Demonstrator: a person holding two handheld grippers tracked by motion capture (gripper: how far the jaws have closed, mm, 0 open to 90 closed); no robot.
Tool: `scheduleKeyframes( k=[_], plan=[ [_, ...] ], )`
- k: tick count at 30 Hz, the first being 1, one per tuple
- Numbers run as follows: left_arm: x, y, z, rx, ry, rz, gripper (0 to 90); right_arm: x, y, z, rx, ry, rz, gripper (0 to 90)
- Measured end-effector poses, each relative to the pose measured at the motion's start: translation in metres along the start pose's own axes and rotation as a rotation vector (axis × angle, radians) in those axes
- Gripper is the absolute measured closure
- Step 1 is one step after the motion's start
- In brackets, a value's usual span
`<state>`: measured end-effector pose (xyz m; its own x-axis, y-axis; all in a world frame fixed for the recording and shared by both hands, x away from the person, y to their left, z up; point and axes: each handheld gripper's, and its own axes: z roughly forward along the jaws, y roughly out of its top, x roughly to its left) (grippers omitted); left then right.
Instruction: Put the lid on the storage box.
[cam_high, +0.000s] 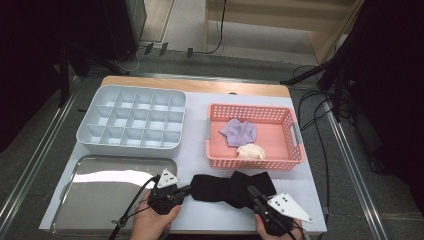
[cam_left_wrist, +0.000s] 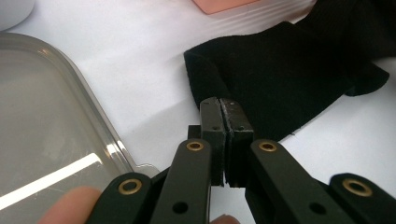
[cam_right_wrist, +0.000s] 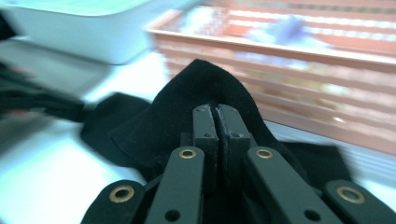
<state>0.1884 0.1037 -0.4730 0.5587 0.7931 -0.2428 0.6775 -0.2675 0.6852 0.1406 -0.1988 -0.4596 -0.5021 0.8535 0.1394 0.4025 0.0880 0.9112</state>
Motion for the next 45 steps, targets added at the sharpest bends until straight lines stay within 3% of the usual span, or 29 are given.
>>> scheduleKeyframes(
  k=[3,4,6,8,9,10,14,16,19,22,25,28,36,39,44,45],
  plan=[
    [0.001,0.0,0.0,-0.005,-0.001,-0.003,90.0,0.012,-0.001,0.012,0.022,0.113,-0.031,83.9],
    [0.001,0.0,0.0,-0.004,0.0,-0.006,89.9,0.014,-0.002,0.018,0.057,0.132,-0.032,74.0],
    [0.002,-0.001,-0.001,-0.004,0.002,-0.006,89.4,0.012,-0.006,0.021,0.051,0.119,-0.021,58.7],
    [0.003,-0.001,-0.002,-0.005,0.003,-0.006,89.0,0.001,-0.004,0.016,0.03,0.1,0.038,56.5],
    [0.003,-0.001,-0.001,-0.006,0.003,-0.01,89.1,-0.007,-0.004,0.012,0.011,0.074,0.068,56.8],
    [0.003,-0.001,-0.001,-0.008,0.001,-0.013,89.0,-0.016,-0.003,0.006,0.007,0.018,0.1,58.5],
    [0.003,0.0,0.0,-0.003,-0.001,-0.004,89.4,-0.048,-0.013,0.004,0.094,-0.182,0.165,59.4],
    [0.002,0.0,0.001,0.0,-0.003,-0.006,89.9,-0.059,-0.018,0.006,0.131,-0.218,0.193,58.2],
    [0.002,0.0,0.002,0.009,-0.005,0.001,90.0,-0.064,-0.022,0.012,0.181,-0.244,0.19,57.8],
    [0.001,-0.001,0.004,0.019,0.001,0.006,90.0,-0.062,-0.021,0.013,0.19,-0.262,0.154,71.2],
    [0.001,-0.001,0.005,0.022,0.001,0.009,90.0,-0.063,-0.023,0.012,0.199,-0.261,0.156,85.5],
    [0.002,0.0,0.004,0.021,0.011,0.005,90.0,-0.069,-0.023,0.009,0.184,-0.26,0.184,90.0],
    [0.004,0.001,0.004,0.013,0.036,-0.005,90.0,-0.069,-0.024,0.006,0.174,-0.271,0.163,90.0],
    [0.005,0.001,0.003,0.013,0.037,-0.005,90.0,-0.071,-0.024,0.005,0.173,-0.27,0.177,90.0],
    [0.003,0.002,0.002,-0.01,0.025,-0.016,90.0,-0.067,-0.023,0.002,0.129,-0.211,0.181,77.4],
    [0.003,0.002,0.001,-0.02,0.016,-0.019,86.3,-0.064,-0.022,0.002,0.123,-0.212,0.176,74.8]
  ],
)
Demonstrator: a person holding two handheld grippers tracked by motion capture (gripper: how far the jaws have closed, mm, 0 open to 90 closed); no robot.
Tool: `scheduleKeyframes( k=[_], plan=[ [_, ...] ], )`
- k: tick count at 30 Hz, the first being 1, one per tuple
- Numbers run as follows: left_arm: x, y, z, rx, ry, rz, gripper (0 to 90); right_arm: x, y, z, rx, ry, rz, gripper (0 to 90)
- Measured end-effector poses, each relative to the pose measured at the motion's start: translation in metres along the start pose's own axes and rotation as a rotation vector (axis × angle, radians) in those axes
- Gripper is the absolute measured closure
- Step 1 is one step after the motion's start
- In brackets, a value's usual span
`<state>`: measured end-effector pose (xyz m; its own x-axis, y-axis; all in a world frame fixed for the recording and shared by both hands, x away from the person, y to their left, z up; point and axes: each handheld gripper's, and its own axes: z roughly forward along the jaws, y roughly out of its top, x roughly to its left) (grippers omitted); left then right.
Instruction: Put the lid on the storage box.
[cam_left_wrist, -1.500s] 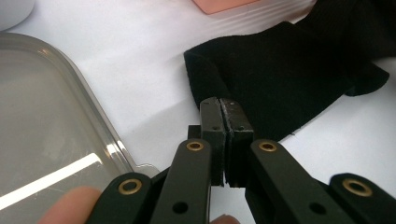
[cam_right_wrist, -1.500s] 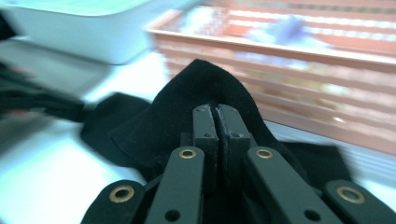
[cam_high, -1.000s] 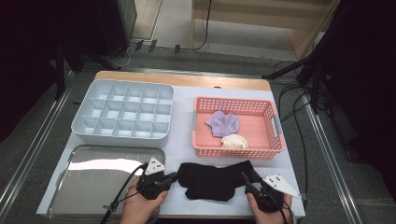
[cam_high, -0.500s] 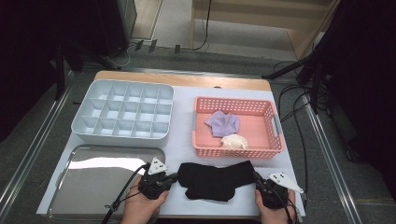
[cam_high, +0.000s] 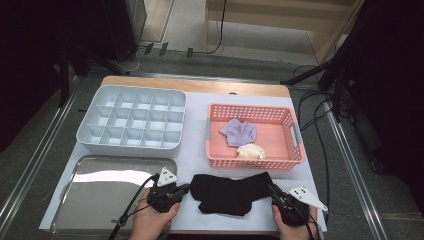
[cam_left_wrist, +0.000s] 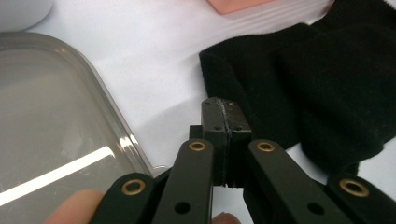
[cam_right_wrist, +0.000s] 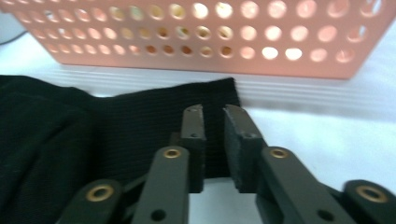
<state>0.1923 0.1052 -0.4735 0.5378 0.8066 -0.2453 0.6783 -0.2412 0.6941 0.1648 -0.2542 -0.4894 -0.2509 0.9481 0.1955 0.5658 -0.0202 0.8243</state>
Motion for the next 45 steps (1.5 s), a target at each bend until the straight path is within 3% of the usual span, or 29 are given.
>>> scheduleKeyframes(
  k=[4,7,9,11,14,18,21,24,28,30,32,38,41,45],
  plan=[
    [-0.001,0.0,0.002,-0.028,0.005,0.005,71.5,0.007,0.0,-0.001,-0.014,-0.009,-0.03,67.3],
    [-0.002,0.001,0.001,-0.056,-0.007,0.007,62.5,0.002,0.002,0.0,-0.02,-0.024,-0.005,62.6],
    [-0.003,0.002,0.003,-0.065,-0.019,-0.003,58.6,-0.003,0.003,0.005,0.011,-0.014,0.012,58.7],
    [-0.005,0.003,0.007,-0.043,-0.04,0.0,56.0,-0.004,0.002,0.01,0.035,-0.031,0.006,57.2],
    [-0.009,0.003,0.012,-0.002,-0.005,0.017,60.9,-0.002,0.003,0.015,0.067,-0.055,-0.006,59.9],
    [-0.015,0.006,0.015,0.022,0.05,0.059,74.7,-0.001,0.003,0.017,0.084,-0.062,-0.024,77.2],
    [-0.015,0.008,0.016,0.041,0.046,0.047,85.9,0.0,0.004,0.016,0.086,-0.053,-0.025,81.5],
    [-0.013,0.008,0.015,0.042,0.046,0.047,88.2,-0.001,0.004,0.016,0.077,-0.071,-0.025,83.1],
    [-0.014,0.007,0.015,0.033,0.057,0.062,87.3,0.0,0.003,0.015,0.075,-0.082,-0.051,80.0],
    [-0.014,0.007,0.013,0.02,0.072,0.052,75.9,0.003,0.002,0.012,0.041,-0.079,-0.054,67.4],
    [-0.012,0.007,0.009,-0.007,0.056,0.036,63.4,0.006,0.002,0.005,0.012,-0.052,-0.03,59.7],
    [-0.01,0.004,-0.008,-0.06,0.025,0.052,58.8,0.023,-0.004,-0.011,0.008,0.078,-0.067,65.2],
    [-0.009,0.002,-0.01,-0.071,0.026,0.042,59.4,0.03,-0.004,-0.017,-0.005,0.119,-0.053,66.7],
    [-0.007,0.0,-0.008,-0.063,0.021,0.039,60.0,0.029,0.001,-0.026,-0.046,0.068,-0.024,63.4]
  ],
)
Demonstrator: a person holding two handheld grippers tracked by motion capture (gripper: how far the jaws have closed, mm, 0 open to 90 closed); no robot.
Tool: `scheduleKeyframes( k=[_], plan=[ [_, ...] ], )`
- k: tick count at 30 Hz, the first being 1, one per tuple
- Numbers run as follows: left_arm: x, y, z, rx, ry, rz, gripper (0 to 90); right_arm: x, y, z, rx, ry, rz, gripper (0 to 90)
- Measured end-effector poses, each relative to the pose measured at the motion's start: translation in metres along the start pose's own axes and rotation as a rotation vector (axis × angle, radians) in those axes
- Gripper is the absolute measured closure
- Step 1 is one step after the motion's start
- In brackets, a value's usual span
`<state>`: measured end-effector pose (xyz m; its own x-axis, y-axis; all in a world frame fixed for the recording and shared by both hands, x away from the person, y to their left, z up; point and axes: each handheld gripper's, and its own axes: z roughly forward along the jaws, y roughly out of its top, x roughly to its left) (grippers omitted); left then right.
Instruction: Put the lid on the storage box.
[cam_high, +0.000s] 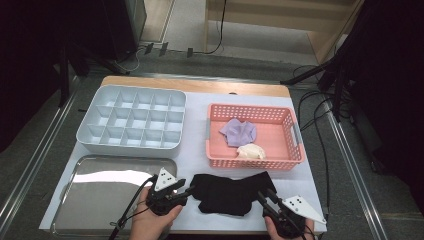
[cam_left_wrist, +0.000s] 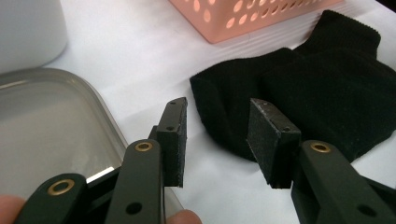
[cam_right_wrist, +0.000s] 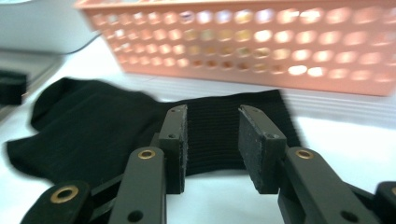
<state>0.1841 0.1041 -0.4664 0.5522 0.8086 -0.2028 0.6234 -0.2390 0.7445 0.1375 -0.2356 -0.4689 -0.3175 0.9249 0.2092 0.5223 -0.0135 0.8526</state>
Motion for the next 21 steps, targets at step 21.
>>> scheduleKeyframes(
  k=[21],
  plan=[
    [0.001,-0.003,-0.001,0.007,-0.019,-0.006,65.3,0.052,-0.03,0.022,0.159,0.062,-0.12,60.4]
  ],
)
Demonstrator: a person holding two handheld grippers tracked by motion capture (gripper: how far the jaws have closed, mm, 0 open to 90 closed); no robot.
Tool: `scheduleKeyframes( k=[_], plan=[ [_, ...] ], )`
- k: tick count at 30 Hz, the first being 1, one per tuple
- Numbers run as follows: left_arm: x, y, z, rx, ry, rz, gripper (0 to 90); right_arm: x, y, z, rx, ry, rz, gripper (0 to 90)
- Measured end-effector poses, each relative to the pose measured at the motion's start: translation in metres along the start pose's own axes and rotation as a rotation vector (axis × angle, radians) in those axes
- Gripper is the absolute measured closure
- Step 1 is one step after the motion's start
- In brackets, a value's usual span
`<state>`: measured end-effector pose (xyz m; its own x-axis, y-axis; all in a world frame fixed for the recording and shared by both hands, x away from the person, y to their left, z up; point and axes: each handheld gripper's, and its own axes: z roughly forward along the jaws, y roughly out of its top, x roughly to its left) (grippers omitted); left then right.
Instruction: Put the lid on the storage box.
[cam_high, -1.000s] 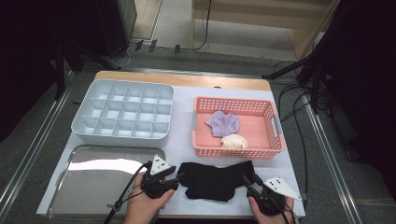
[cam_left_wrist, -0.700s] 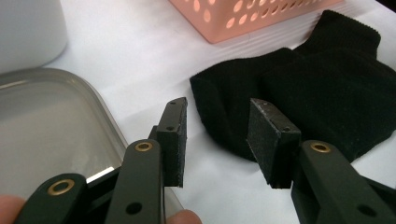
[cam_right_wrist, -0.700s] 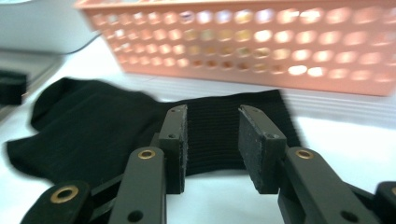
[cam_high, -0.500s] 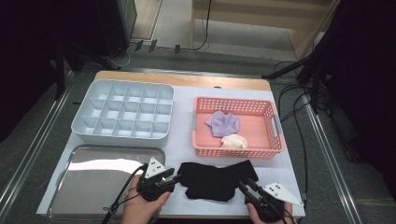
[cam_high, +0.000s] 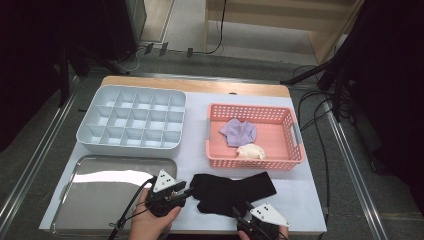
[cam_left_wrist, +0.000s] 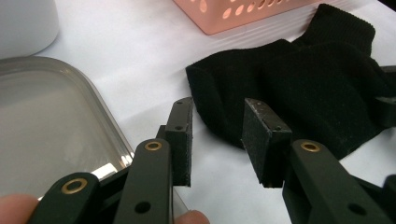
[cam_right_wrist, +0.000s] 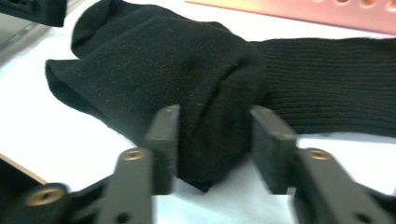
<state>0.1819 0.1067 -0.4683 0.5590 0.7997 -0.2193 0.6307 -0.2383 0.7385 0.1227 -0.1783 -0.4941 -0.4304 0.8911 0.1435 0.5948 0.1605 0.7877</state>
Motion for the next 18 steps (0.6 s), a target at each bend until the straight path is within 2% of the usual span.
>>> scheduleKeyframes(
  k=[3,5,9,12,15,18],
  plan=[
    [0.0,0.0,0.0,-0.001,-0.006,0.0,65.5,-0.004,0.001,-0.001,-0.001,0.017,0.021,73.7],
    [0.0,0.001,-0.001,-0.002,-0.007,0.0,65.6,-0.008,0.003,-0.004,-0.009,0.03,0.019,77.0],
    [0.001,0.001,-0.002,-0.011,-0.012,-0.006,65.9,-0.023,0.014,-0.017,-0.081,0.085,0.024,77.7],
    [0.001,0.002,-0.002,-0.013,-0.016,-0.007,66.0,-0.037,0.021,-0.025,-0.095,0.092,0.007,77.6],
    [0.001,0.002,-0.002,-0.015,-0.019,-0.009,65.9,-0.051,0.023,-0.032,-0.122,0.118,0.022,77.5],
    [0.001,0.001,-0.001,-0.013,-0.023,-0.016,65.9,-0.065,0.022,-0.037,-0.119,0.122,0.043,77.1]
  ],
)
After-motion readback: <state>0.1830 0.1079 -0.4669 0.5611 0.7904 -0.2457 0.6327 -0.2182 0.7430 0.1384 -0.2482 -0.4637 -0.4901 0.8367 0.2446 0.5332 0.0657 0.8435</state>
